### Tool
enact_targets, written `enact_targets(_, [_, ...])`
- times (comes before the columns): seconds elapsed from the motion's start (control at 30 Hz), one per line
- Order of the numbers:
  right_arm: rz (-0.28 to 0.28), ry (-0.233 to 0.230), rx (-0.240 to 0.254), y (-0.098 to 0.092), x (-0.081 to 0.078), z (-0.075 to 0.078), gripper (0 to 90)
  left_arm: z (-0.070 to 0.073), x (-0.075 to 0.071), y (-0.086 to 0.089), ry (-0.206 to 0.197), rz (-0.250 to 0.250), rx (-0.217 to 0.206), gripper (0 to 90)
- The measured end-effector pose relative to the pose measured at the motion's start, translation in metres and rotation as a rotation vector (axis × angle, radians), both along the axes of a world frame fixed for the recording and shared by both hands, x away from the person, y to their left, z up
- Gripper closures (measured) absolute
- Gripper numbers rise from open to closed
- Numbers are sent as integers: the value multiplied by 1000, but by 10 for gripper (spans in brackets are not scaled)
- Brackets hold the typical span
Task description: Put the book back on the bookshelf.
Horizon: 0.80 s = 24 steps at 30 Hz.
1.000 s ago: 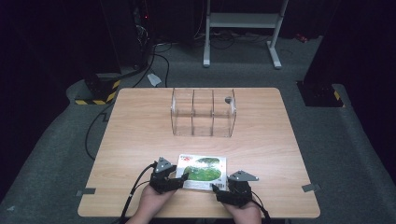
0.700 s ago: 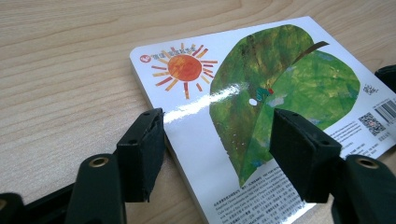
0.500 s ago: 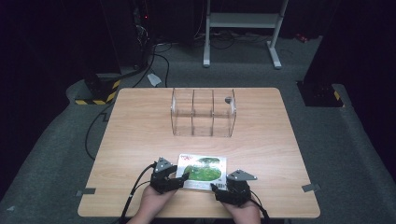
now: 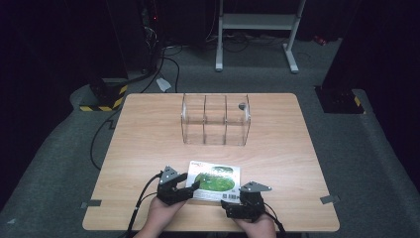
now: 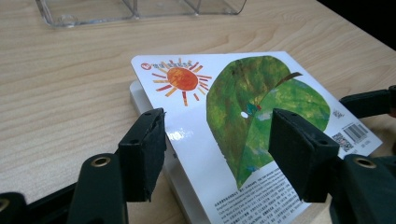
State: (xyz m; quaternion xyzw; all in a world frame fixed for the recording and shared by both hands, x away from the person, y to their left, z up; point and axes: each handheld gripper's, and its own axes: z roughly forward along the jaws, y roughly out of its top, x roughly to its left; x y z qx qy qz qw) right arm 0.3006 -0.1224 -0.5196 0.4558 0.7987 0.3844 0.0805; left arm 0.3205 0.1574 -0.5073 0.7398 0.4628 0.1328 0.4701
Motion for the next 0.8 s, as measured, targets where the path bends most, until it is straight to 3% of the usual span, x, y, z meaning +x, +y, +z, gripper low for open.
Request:
enact_targets(0.2, [4,-26,-53,5,-3,-1,108,7,-3,1,-39,-1,-32,369])
enact_targets(0.33, [2,-75,-143,12,-6,-2,120,10,-5,1,-44,9,-70,373])
enact_targets(0.43, [-18,-87,-171,15,-7,-2,148,11,-4,2,-42,5,-79,375])
enact_targets(0.6, [-33,-78,-134,11,-6,-2,171,10,-3,3,-40,-3,-76,378])
enact_targets(0.8, [-45,-77,-124,10,-6,-2,188,8,-2,3,-33,-8,-69,378])
